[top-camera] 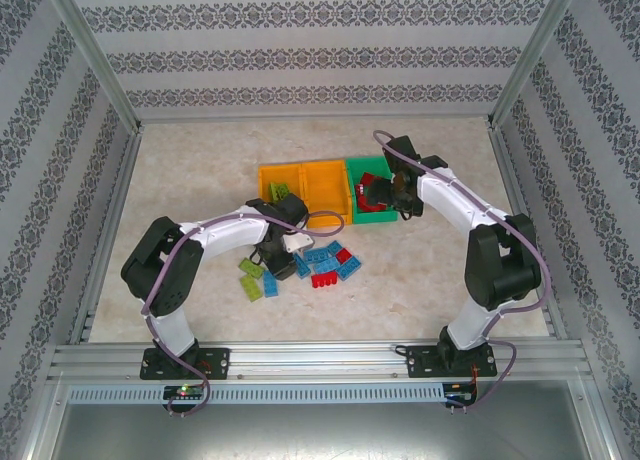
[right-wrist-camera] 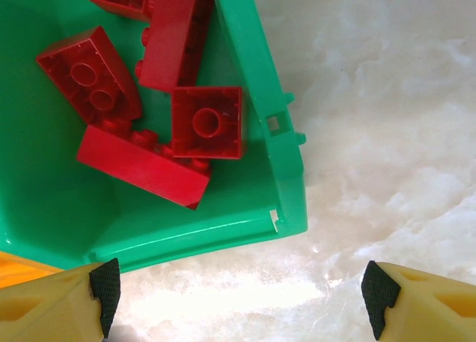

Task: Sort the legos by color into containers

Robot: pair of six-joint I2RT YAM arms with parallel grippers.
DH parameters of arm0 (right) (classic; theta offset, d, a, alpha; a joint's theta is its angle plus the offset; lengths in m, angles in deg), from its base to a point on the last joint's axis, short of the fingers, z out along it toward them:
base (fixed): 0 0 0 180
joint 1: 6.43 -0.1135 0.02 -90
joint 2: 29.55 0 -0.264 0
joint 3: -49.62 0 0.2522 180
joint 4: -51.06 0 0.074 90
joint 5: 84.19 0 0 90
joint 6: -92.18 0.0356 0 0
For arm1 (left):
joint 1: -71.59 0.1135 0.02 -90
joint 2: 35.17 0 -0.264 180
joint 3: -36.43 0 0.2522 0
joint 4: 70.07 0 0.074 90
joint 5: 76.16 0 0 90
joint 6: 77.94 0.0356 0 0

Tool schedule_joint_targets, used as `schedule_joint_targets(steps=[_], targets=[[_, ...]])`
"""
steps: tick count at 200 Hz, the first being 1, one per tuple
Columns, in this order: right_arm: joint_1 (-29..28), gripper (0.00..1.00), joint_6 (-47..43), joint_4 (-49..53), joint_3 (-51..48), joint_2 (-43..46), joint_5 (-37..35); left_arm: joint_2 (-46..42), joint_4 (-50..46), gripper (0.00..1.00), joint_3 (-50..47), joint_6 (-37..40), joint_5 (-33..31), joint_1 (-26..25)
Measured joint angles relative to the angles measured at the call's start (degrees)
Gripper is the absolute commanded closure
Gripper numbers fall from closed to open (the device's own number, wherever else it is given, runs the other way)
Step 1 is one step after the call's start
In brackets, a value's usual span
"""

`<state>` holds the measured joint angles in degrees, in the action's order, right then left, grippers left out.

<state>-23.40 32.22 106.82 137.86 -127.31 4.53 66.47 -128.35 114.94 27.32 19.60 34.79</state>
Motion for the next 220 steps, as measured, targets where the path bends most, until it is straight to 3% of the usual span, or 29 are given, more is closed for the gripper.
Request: schedule_joint_targets(steps=[47, 83, 145, 195, 220], targets=[[0.0, 0.13, 0.0, 0.0, -1.0, 0.4, 0.0, -0.2, 0.0, 0.74, 0.4, -1.8, 0.2, 0.0], [0.0, 0.13, 0.0, 0.0, -1.1, 0.6, 0.0, -2.1, -0.5, 0.75, 2.7, -3.1, 0.0, 0.0], [-1.6, 0.15, -1.6, -2.4, -7.3, 8.5, 0.8, -2.8, -2.4, 0.75, 21.3, -4.0, -3.0, 0.2], [-8.5, 0.22, 0.2, -3.0, -14.9, 12.8, 2.5, 13.4, -4.2, 0.73, 46.8, -7.3, -0.9, 1.7], [-12.8, 0.24, 4.2, -4.2, -19.9, 13.5, 3.2, 22.2, -6.0, 0.69, 53.6, -9.3, 0.1, 2.4]])
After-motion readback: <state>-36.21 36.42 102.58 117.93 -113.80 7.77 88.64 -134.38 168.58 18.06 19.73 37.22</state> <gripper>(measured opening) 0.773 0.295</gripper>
